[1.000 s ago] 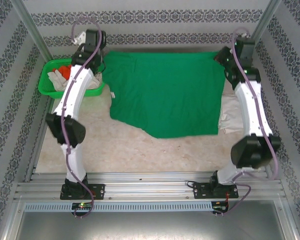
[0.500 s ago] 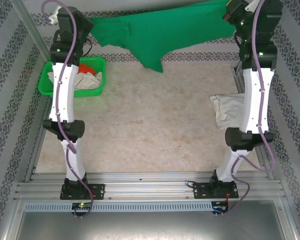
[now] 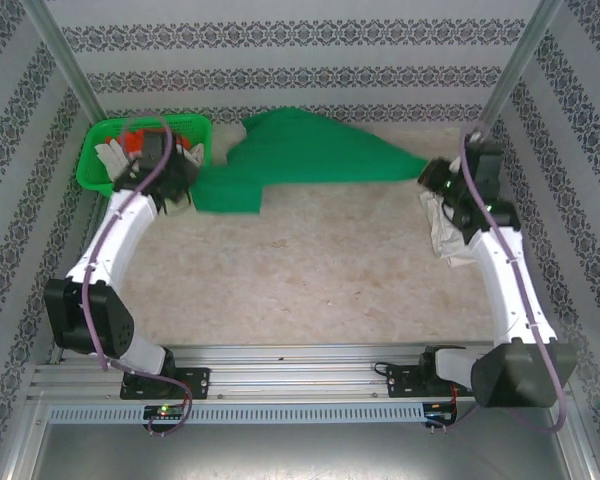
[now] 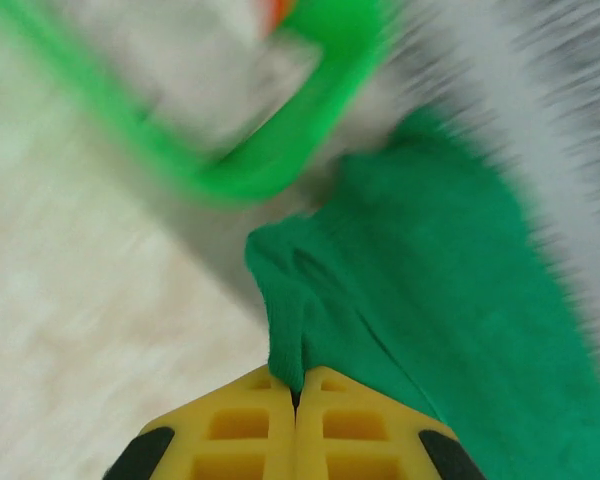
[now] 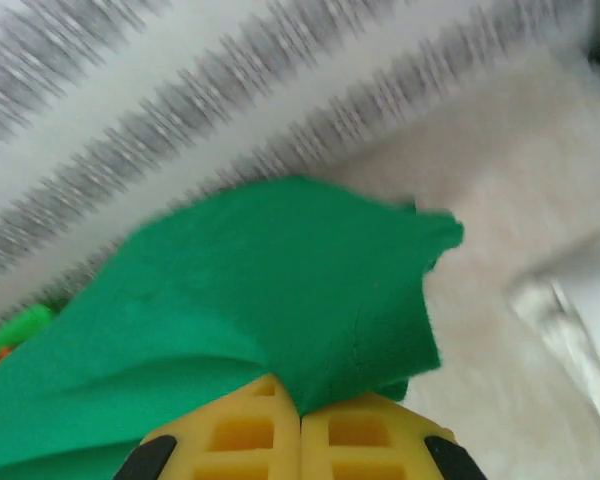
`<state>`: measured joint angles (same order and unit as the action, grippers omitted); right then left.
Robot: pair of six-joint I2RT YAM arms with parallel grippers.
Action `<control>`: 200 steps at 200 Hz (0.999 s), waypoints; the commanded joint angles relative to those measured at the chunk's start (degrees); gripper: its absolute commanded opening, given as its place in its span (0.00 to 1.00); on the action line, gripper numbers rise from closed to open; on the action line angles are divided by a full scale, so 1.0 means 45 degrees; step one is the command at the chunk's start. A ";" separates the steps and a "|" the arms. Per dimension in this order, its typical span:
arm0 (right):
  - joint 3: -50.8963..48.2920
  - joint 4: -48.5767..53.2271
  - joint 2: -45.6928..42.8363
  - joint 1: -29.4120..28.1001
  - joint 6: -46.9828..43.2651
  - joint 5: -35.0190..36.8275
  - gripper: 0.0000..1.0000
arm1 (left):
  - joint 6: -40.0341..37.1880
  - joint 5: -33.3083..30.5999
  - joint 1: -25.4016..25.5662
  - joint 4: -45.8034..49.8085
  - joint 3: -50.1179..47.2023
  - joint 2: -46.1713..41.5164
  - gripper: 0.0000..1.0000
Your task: Fold and stack the t-shirts
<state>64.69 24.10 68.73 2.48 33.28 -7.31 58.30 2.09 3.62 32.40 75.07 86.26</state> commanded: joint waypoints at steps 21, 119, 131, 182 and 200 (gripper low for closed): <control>-0.4567 -0.0738 -0.0536 0.0087 0.1233 0.0804 0.00 | 0.1922 0.0417 -0.0296 -0.1234 -0.4960 -0.0625 0.00; -0.6215 -0.0092 0.1608 -0.0375 0.1856 0.1869 0.00 | 0.1678 0.0240 -0.0296 -0.0022 -0.6162 0.0090 0.00; -0.6370 -0.0053 0.1428 -0.0387 0.1974 0.1925 0.00 | 0.1645 0.0334 -0.0296 0.0371 -0.6168 -0.0264 0.00; -0.6426 0.0387 0.0679 -0.0397 0.1768 0.2136 0.32 | 0.1745 0.0944 -0.0296 0.1714 -0.6198 -0.1810 0.19; -0.6501 0.0663 0.0117 -0.0392 0.1802 0.2230 0.48 | 0.1777 0.1152 -0.0278 0.2309 -0.6098 -0.2321 0.33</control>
<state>36.07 24.21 72.36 0.86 40.95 -0.95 65.58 7.51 3.25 35.83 47.72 78.96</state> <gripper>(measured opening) 0.392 0.246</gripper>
